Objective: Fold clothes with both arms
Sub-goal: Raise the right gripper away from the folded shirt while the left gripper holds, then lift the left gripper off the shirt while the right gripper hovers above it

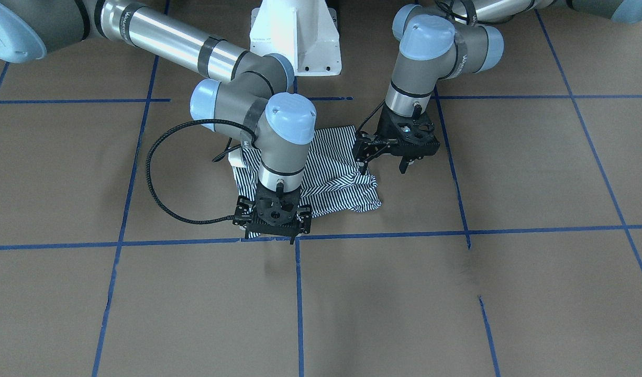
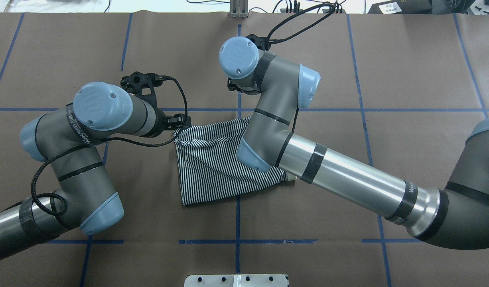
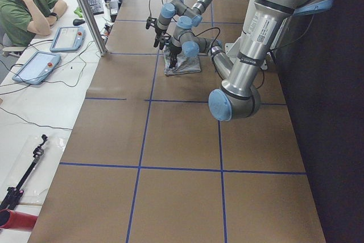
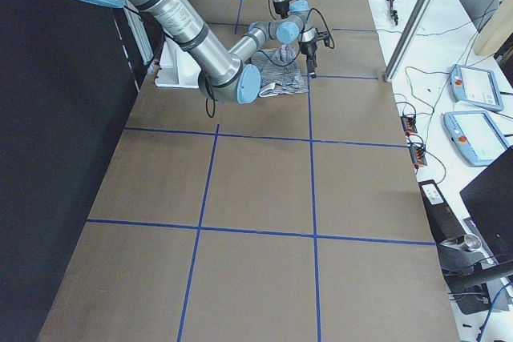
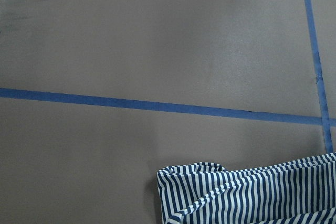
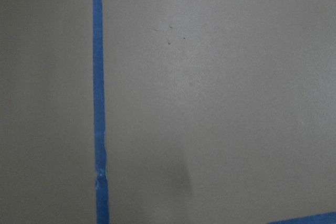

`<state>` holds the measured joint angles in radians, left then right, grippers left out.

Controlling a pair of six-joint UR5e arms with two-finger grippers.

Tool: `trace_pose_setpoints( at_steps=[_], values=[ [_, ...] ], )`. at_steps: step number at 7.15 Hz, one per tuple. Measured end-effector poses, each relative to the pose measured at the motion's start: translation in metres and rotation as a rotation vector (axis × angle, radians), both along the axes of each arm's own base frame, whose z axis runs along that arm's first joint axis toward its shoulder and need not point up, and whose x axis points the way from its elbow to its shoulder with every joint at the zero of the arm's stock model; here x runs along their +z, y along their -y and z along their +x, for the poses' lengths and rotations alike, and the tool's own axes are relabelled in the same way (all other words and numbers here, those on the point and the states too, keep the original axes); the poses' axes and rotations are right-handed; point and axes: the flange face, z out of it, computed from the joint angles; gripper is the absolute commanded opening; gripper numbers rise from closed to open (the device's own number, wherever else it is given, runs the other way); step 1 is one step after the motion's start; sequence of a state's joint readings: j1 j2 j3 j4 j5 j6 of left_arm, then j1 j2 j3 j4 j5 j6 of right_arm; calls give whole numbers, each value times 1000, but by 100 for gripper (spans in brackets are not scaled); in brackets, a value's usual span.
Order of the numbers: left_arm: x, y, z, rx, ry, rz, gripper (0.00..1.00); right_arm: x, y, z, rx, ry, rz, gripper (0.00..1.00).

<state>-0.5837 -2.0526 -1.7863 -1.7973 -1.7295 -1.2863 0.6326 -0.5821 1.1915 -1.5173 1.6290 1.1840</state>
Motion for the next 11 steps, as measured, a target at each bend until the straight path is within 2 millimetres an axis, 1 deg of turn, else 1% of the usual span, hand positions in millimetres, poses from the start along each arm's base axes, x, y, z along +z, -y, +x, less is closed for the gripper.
trace_pose_setpoints(
  at_steps=[1,3,4,5,6,7,8,9,10,11],
  values=[
    [1,-13,14,18,4,-13,100,-1,7,9,-20,12,-8,100],
    [9,-44,51,43,18,-53,100,0,7,17,-31,23,-8,100],
    [16,-49,62,45,34,-66,100,3,5,20,-33,25,-7,100],
    [25,-48,70,45,52,-76,100,5,3,23,-33,28,-5,100],
    [31,-45,73,42,65,-82,100,5,3,24,-33,29,-4,100],
    [37,-34,72,30,77,-86,100,7,2,25,-33,29,-4,100],
    [43,-15,71,8,92,-89,100,12,2,25,-34,27,-6,100],
    [48,12,69,-15,110,-84,100,15,1,26,-34,24,-8,100],
    [56,42,62,-32,125,-64,100,17,0,27,-35,25,-8,100],
    [63,73,45,-40,143,-28,100,18,-3,29,-36,29,-5,100]
  ],
)
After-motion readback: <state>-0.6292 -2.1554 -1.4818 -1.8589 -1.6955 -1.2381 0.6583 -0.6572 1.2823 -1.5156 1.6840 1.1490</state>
